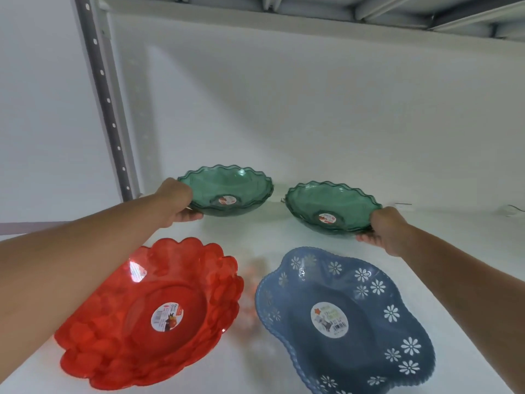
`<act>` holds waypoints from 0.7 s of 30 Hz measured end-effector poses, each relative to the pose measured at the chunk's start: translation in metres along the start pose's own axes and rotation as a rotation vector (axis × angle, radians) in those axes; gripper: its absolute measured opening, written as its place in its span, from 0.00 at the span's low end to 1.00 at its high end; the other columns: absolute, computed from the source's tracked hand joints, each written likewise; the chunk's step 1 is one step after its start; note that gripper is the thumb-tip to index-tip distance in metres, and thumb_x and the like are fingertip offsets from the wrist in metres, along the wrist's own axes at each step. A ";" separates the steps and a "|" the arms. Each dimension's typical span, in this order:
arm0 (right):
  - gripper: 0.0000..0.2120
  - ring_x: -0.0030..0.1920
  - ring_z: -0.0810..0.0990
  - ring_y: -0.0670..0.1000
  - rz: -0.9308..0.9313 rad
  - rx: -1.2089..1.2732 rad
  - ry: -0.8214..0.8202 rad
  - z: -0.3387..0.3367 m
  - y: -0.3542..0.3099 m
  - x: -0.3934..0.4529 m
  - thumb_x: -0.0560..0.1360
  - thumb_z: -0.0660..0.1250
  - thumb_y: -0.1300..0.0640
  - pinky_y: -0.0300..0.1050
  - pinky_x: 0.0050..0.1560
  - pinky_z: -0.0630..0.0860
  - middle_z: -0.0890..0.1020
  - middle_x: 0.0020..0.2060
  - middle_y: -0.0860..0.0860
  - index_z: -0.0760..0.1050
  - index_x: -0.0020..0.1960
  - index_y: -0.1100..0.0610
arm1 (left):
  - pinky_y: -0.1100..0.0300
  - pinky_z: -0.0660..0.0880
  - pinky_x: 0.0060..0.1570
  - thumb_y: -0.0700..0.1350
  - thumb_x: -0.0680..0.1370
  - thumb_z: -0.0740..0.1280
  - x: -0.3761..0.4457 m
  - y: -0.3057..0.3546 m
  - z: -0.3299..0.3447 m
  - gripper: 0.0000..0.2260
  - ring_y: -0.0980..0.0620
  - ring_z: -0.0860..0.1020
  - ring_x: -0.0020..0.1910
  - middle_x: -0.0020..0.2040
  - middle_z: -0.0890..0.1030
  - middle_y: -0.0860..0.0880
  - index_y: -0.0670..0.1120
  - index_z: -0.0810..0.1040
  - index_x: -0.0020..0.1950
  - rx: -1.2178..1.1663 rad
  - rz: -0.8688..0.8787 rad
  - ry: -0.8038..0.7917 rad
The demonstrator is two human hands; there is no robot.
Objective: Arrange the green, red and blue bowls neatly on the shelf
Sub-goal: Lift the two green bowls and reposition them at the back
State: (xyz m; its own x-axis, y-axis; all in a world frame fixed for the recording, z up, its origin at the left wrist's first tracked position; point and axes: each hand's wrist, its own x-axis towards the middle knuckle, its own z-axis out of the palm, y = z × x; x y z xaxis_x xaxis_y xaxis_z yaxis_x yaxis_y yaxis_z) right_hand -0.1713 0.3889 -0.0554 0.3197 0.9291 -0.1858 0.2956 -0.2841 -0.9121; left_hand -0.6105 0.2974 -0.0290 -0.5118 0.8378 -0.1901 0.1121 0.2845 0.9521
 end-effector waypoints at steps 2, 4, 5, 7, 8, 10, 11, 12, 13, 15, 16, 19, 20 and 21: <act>0.14 0.21 0.83 0.56 -0.010 0.024 0.005 -0.021 0.005 0.002 0.84 0.52 0.67 0.41 0.18 0.76 0.84 0.38 0.65 0.74 0.46 0.64 | 0.50 0.86 0.33 0.33 0.83 0.58 -0.017 0.008 0.015 0.12 0.39 0.86 0.34 0.50 0.86 0.36 0.36 0.81 0.59 -0.006 0.028 0.000; 0.14 0.20 0.82 0.56 -0.018 0.045 -0.003 -0.044 0.011 0.005 0.83 0.52 0.67 0.41 0.18 0.77 0.84 0.39 0.65 0.74 0.46 0.64 | 0.49 0.86 0.33 0.33 0.83 0.58 -0.036 0.015 0.033 0.12 0.41 0.85 0.30 0.47 0.86 0.36 0.37 0.81 0.56 0.002 0.047 0.013; 0.14 0.21 0.82 0.57 -0.022 0.051 -0.009 -0.057 0.015 0.008 0.83 0.52 0.67 0.42 0.18 0.78 0.84 0.39 0.65 0.75 0.47 0.64 | 0.50 0.86 0.32 0.33 0.83 0.58 -0.045 0.018 0.042 0.11 0.41 0.85 0.28 0.47 0.86 0.36 0.37 0.81 0.55 0.003 0.056 0.025; 0.14 0.24 0.83 0.59 -0.045 0.054 -0.021 -0.086 0.022 0.015 0.83 0.52 0.65 0.45 0.22 0.81 0.85 0.42 0.64 0.76 0.51 0.63 | 0.51 0.85 0.29 0.33 0.83 0.59 -0.066 0.023 0.064 0.11 0.42 0.84 0.27 0.47 0.86 0.36 0.37 0.81 0.54 -0.001 0.078 0.050; 0.14 0.25 0.83 0.59 -0.066 0.049 -0.025 -0.101 0.025 0.019 0.83 0.52 0.64 0.47 0.24 0.83 0.85 0.43 0.63 0.76 0.52 0.62 | 0.52 0.85 0.28 0.33 0.83 0.59 -0.076 0.025 0.077 0.10 0.42 0.84 0.27 0.47 0.86 0.36 0.37 0.81 0.55 -0.005 0.087 0.063; 0.13 0.24 0.83 0.60 -0.103 0.030 -0.036 -0.134 0.033 0.026 0.82 0.52 0.63 0.49 0.26 0.84 0.85 0.43 0.64 0.75 0.53 0.61 | 0.55 0.83 0.25 0.32 0.83 0.59 -0.098 0.026 0.107 0.10 0.43 0.84 0.26 0.47 0.85 0.37 0.38 0.81 0.54 -0.029 0.098 0.089; 0.12 0.23 0.83 0.59 -0.108 0.022 -0.043 -0.151 0.038 0.029 0.82 0.52 0.63 0.49 0.27 0.84 0.85 0.43 0.64 0.75 0.53 0.62 | 0.56 0.82 0.24 0.32 0.83 0.59 -0.109 0.026 0.123 0.10 0.44 0.85 0.26 0.47 0.85 0.37 0.38 0.81 0.55 -0.048 0.095 0.100; 0.12 0.22 0.82 0.59 -0.105 0.025 -0.055 -0.166 0.045 0.031 0.83 0.52 0.63 0.49 0.26 0.84 0.84 0.43 0.64 0.74 0.53 0.62 | 0.57 0.81 0.24 0.32 0.84 0.59 -0.118 0.026 0.139 0.10 0.44 0.85 0.26 0.48 0.86 0.37 0.38 0.81 0.55 -0.062 0.090 0.110; 0.12 0.21 0.82 0.58 -0.102 0.031 -0.069 -0.183 0.051 0.034 0.82 0.52 0.63 0.48 0.24 0.83 0.84 0.43 0.64 0.75 0.53 0.62 | 0.57 0.81 0.24 0.32 0.84 0.59 -0.128 0.026 0.155 0.11 0.45 0.85 0.26 0.47 0.86 0.37 0.38 0.81 0.55 -0.072 0.083 0.116; 0.12 0.20 0.81 0.57 -0.098 0.028 -0.089 -0.213 0.062 0.038 0.82 0.52 0.64 0.46 0.22 0.81 0.85 0.43 0.64 0.75 0.52 0.62 | 0.58 0.81 0.24 0.32 0.84 0.59 -0.146 0.028 0.182 0.10 0.44 0.85 0.26 0.47 0.86 0.36 0.37 0.81 0.55 -0.091 0.069 0.123; 0.13 0.20 0.81 0.57 -0.096 0.020 -0.093 -0.227 0.065 0.040 0.82 0.52 0.64 0.46 0.22 0.81 0.85 0.42 0.64 0.75 0.52 0.63 | 0.58 0.81 0.24 0.33 0.84 0.60 -0.153 0.029 0.194 0.09 0.43 0.85 0.26 0.47 0.86 0.36 0.37 0.81 0.55 -0.100 0.061 0.125; 0.14 0.21 0.82 0.58 -0.096 0.001 -0.092 -0.260 0.068 0.048 0.81 0.52 0.65 0.45 0.21 0.80 0.85 0.41 0.65 0.76 0.53 0.64 | 0.58 0.81 0.23 0.34 0.85 0.60 -0.173 0.033 0.220 0.08 0.42 0.85 0.27 0.48 0.85 0.34 0.36 0.80 0.55 -0.104 0.034 0.126; 0.14 0.21 0.82 0.58 -0.100 0.002 -0.092 -0.268 0.068 0.051 0.81 0.52 0.65 0.45 0.22 0.80 0.86 0.40 0.65 0.77 0.53 0.64 | 0.57 0.81 0.23 0.34 0.86 0.60 -0.178 0.036 0.226 0.08 0.41 0.85 0.27 0.48 0.85 0.34 0.36 0.79 0.54 -0.100 0.036 0.126; 0.14 0.22 0.83 0.58 -0.104 0.007 -0.092 -0.275 0.068 0.052 0.81 0.52 0.64 0.45 0.22 0.80 0.86 0.39 0.65 0.77 0.53 0.64 | 0.57 0.81 0.23 0.34 0.86 0.59 -0.183 0.040 0.232 0.09 0.41 0.86 0.28 0.48 0.85 0.34 0.36 0.79 0.54 -0.094 0.045 0.123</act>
State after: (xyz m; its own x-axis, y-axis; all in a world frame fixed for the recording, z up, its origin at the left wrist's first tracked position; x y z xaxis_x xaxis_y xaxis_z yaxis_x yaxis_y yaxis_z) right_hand 0.1134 0.3527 -0.0266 0.2040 0.9712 -0.1227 0.3162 -0.1840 -0.9307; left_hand -0.3145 0.2638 -0.0115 -0.6090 0.7838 -0.1216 0.0597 0.1981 0.9784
